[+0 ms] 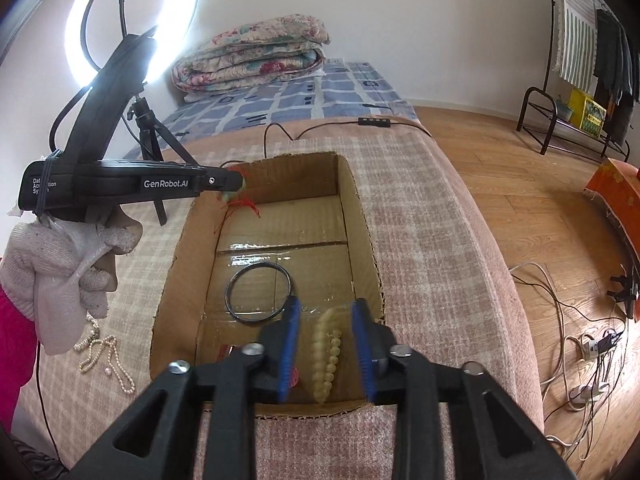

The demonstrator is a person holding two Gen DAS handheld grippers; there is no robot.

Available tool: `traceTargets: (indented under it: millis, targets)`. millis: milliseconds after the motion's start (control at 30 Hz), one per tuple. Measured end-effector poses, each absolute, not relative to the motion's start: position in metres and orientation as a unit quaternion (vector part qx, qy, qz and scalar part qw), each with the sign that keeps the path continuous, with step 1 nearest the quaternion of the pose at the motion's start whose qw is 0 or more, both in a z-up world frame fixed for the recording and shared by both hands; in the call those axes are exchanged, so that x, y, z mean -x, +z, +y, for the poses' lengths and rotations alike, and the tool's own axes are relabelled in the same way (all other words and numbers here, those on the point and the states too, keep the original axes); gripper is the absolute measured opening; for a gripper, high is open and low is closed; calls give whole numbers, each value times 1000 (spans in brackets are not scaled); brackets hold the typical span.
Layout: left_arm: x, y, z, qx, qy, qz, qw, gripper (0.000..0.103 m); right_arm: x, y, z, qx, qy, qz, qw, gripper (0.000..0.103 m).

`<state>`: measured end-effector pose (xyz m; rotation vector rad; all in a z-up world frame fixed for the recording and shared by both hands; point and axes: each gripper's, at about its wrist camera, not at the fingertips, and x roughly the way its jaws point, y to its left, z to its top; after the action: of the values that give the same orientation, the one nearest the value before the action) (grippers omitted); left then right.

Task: Organize jewelry
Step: 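Open the right tool to drop the bracelet while the left tool releases the pendant into the box, then lift both open tools out of the box and move toward the pearl necklaces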

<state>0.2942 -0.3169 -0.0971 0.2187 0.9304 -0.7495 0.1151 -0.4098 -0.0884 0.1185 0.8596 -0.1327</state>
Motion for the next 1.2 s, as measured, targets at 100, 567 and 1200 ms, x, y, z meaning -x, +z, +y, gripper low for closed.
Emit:
traceTargets:
  millis: [100, 567, 1200]
  targets:
    - [-295, -94, -314, -95, -350, 440, 821, 22, -114, -86, -408, -55, -65, 412, 907, 41]
    - [-286, -80, -302, -80, -351, 424, 831, 64, -109, -75, -405, -51, -81, 390, 916, 87]
    - [-251, -27, -195, -75, -321, 389, 860, 64, -88, -44, -362, -33, -36, 349, 936, 90]
